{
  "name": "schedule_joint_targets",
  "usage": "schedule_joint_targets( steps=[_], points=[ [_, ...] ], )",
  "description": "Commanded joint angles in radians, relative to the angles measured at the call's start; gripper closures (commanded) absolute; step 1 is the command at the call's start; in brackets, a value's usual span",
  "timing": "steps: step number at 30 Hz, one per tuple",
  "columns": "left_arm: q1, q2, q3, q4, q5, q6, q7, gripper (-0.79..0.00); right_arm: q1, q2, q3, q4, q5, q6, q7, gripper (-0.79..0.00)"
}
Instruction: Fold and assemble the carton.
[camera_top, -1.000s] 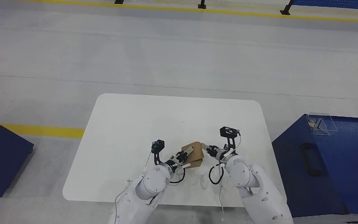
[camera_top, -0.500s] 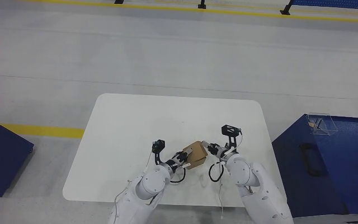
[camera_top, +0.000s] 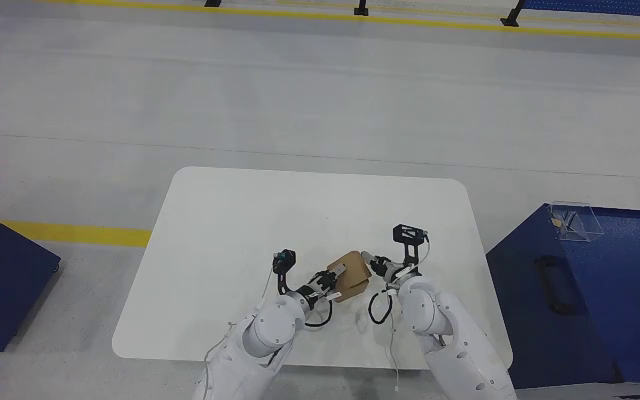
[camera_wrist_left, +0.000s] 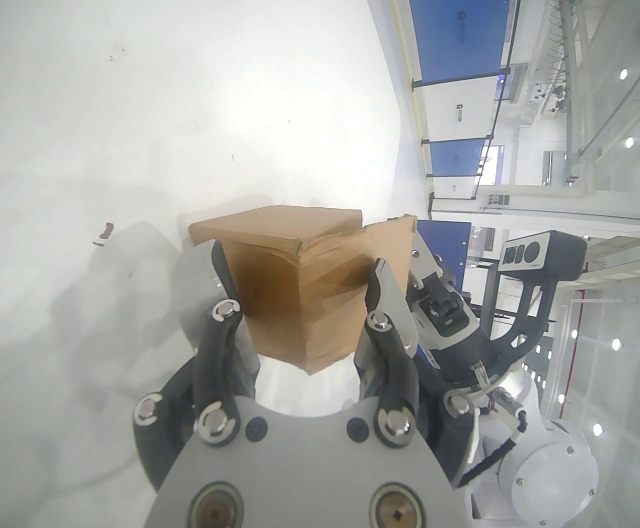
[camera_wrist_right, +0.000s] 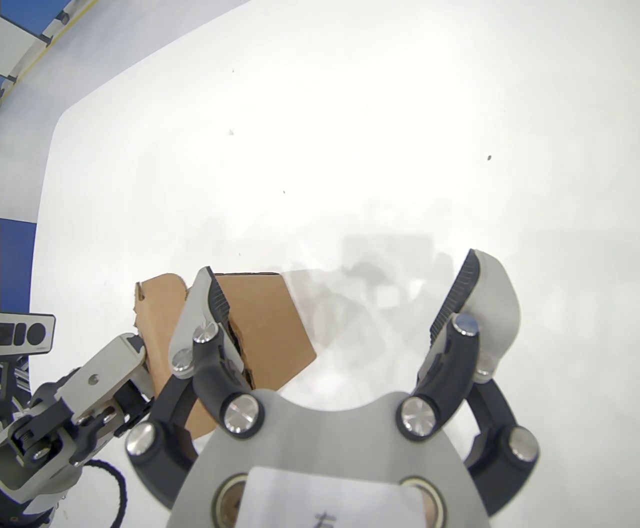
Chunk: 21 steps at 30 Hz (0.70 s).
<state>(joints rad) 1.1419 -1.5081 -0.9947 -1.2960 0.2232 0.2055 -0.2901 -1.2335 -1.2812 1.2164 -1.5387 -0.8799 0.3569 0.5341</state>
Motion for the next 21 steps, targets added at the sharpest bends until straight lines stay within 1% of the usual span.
schedule_joint_targets(
  steps=[1, 9, 10, 11, 14, 18, 21],
  points=[
    [0.0, 0.0, 0.0, 0.0, 0.002, 0.0, -0.002, -0.471, -0.003, -0.001, -0.002, -0.007, 0.002, -0.006, 0.007, -0.785],
    [0.001, -0.002, 0.003, 0.008, -0.003, -0.003, -0.001, -0.431, -0.014, 0.0, 0.004, -0.016, -0.002, -0.029, 0.027, -0.785],
    [0.0, -0.002, 0.004, 0.009, -0.004, -0.002, 0.0, -0.409, -0.014, 0.0, 0.005, -0.014, -0.002, -0.029, 0.026, -0.785],
    [0.0, -0.002, 0.004, 0.01, -0.004, -0.001, 0.0, -0.406, -0.013, 0.0, 0.005, -0.012, -0.001, -0.031, 0.029, -0.785],
    [-0.001, -0.003, 0.007, 0.012, -0.001, 0.003, 0.002, -0.413, -0.01, -0.001, 0.007, -0.004, 0.0, -0.03, 0.031, -0.785],
    [-0.002, -0.005, 0.01, 0.014, 0.006, 0.013, 0.008, -0.44, -0.006, -0.003, 0.009, 0.005, 0.001, -0.028, 0.029, -0.785],
    [-0.003, -0.006, 0.016, 0.017, 0.014, 0.022, 0.011, -0.413, -0.006, -0.003, 0.01, 0.01, 0.001, -0.028, 0.029, -0.785]
  ],
)
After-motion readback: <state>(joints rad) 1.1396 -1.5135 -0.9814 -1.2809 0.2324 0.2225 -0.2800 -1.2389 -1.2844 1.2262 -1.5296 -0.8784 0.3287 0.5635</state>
